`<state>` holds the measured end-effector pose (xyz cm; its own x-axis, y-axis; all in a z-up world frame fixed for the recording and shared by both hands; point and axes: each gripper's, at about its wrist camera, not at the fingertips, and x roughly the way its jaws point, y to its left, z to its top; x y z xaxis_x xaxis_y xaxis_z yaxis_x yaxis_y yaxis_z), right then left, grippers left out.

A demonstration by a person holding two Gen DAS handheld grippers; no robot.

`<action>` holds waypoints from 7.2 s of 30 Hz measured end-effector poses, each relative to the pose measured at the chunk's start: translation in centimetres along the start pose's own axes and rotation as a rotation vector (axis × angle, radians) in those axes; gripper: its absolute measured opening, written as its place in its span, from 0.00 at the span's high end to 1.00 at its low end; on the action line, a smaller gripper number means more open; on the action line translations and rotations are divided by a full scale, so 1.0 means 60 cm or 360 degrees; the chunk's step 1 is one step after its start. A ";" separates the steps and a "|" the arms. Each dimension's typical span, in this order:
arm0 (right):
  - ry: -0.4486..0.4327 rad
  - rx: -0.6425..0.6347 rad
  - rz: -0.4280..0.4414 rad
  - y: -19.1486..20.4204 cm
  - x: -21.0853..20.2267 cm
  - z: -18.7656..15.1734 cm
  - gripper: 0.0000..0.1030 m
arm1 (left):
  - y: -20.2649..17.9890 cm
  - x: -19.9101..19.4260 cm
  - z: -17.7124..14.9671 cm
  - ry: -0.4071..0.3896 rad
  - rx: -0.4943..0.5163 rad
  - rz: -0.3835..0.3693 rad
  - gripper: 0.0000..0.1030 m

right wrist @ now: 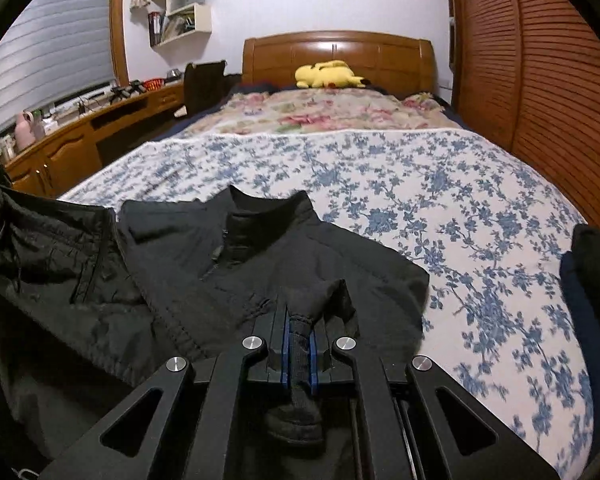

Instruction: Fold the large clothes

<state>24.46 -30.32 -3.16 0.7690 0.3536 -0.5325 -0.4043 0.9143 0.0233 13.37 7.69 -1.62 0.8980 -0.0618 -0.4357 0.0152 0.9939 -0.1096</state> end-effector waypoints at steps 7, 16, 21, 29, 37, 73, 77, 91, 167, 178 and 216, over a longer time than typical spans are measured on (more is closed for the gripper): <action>0.0020 0.0016 -0.0059 -0.022 0.074 0.066 0.94 | -0.003 0.057 0.019 -0.0019 -0.0027 0.0050 0.96; 0.0031 0.0129 -0.0190 -0.061 0.157 0.134 0.94 | 0.017 0.094 -0.005 0.0017 -0.0054 0.0037 0.80; 0.0047 0.0179 -0.0275 -0.056 0.199 0.166 0.94 | 0.018 0.109 -0.017 0.0069 -0.0042 -0.0030 0.71; 0.0122 0.0347 -0.0412 -0.072 0.258 0.201 0.93 | 0.007 0.106 -0.026 0.0104 -0.0022 -0.0148 0.60; 0.0308 0.0238 -0.0348 -0.066 0.258 0.207 0.68 | -0.020 0.118 -0.042 0.0166 0.0003 -0.0246 0.41; 0.0508 0.0153 -0.0013 -0.110 0.377 0.193 0.88 | -0.126 0.168 -0.046 0.0252 0.0127 -0.0397 0.35; 0.0348 0.0051 -0.0039 -0.101 0.337 0.208 0.94 | -0.130 0.171 -0.048 0.0258 0.0131 -0.0404 0.35; 0.0331 0.0165 -0.0477 -0.127 0.289 0.210 0.59 | -0.125 0.172 -0.048 0.0265 0.0113 -0.0395 0.35; 0.0424 0.0276 -0.0290 -0.059 0.002 -0.080 0.17 | -0.275 0.116 -0.115 0.0370 0.0391 -0.0576 0.35; 0.0433 0.0497 -0.0010 -0.082 0.016 -0.117 0.36 | -0.284 0.102 -0.137 0.0450 0.0422 -0.0569 0.35; 0.0077 0.0177 0.0165 0.018 -0.043 0.042 0.85 | -0.186 0.016 -0.077 0.0336 0.0276 -0.0474 0.35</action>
<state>23.30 -29.73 0.37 0.7001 0.4398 -0.5625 -0.4210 0.8906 0.1723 12.03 -3.89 -4.97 0.7331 -0.3492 -0.5836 0.3516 0.9291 -0.1143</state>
